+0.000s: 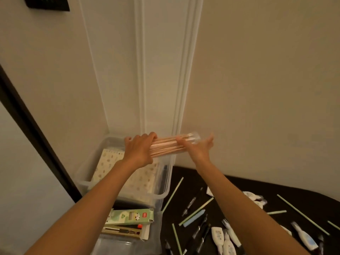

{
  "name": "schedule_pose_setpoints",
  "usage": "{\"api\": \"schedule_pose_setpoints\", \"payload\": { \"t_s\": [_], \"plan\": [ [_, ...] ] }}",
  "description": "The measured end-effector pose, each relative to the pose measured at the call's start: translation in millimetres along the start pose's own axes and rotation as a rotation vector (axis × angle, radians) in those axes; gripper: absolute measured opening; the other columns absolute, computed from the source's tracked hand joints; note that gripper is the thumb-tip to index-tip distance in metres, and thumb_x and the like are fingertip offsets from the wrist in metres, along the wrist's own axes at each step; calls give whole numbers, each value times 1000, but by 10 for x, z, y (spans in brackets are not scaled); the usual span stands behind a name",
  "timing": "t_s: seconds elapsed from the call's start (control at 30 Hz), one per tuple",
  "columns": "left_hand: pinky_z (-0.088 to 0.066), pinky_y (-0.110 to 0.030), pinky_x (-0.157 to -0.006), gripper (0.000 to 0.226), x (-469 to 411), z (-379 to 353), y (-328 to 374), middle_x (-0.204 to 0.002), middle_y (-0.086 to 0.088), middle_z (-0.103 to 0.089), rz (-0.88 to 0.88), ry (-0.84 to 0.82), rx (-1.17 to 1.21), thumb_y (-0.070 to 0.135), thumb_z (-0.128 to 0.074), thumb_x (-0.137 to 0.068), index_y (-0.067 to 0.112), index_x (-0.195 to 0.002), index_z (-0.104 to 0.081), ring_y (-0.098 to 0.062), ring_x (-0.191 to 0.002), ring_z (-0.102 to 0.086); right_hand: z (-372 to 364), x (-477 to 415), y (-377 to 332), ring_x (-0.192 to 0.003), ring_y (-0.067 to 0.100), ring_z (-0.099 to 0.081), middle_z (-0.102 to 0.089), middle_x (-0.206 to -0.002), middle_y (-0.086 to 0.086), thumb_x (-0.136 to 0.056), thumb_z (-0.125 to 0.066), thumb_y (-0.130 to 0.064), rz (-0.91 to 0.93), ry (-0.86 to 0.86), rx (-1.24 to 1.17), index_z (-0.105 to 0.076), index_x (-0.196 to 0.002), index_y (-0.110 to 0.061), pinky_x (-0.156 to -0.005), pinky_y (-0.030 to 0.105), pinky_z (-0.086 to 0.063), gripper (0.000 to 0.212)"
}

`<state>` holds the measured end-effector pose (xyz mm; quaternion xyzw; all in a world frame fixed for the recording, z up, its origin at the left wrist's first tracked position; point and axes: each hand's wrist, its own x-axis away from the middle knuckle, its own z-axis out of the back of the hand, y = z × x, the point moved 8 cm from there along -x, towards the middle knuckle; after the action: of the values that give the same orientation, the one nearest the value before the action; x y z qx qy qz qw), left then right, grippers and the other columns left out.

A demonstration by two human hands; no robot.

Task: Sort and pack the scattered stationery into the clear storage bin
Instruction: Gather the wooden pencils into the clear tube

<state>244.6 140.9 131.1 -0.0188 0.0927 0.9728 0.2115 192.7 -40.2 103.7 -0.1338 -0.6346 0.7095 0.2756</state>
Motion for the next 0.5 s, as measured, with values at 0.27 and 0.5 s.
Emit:
{"api": "schedule_pose_setpoints", "payload": {
  "t_s": [0.27,0.5],
  "plan": [
    [-8,-41,-111,65,-372,-143,-205,-130,6,-47,-99,39,121,12,-69,-73,30,-129,-42,-18,-125,-36,-480,-166,-186,-123,28,-35,-40,-129,7,-81,-63,-31,666,-211,1246,-32,-137,-22,-110,40,-12,65],
    [-39,-37,-99,90,-279,-711,-727,-145,-16,-27,485,-156,638,38,-69,-80,3,-143,-15,-30,-130,-34,-600,-318,-68,-110,26,-45,-45,-124,8,-81,-65,-33,587,-144,1146,-37,-135,-21,-96,33,-32,62]
  ]
}}
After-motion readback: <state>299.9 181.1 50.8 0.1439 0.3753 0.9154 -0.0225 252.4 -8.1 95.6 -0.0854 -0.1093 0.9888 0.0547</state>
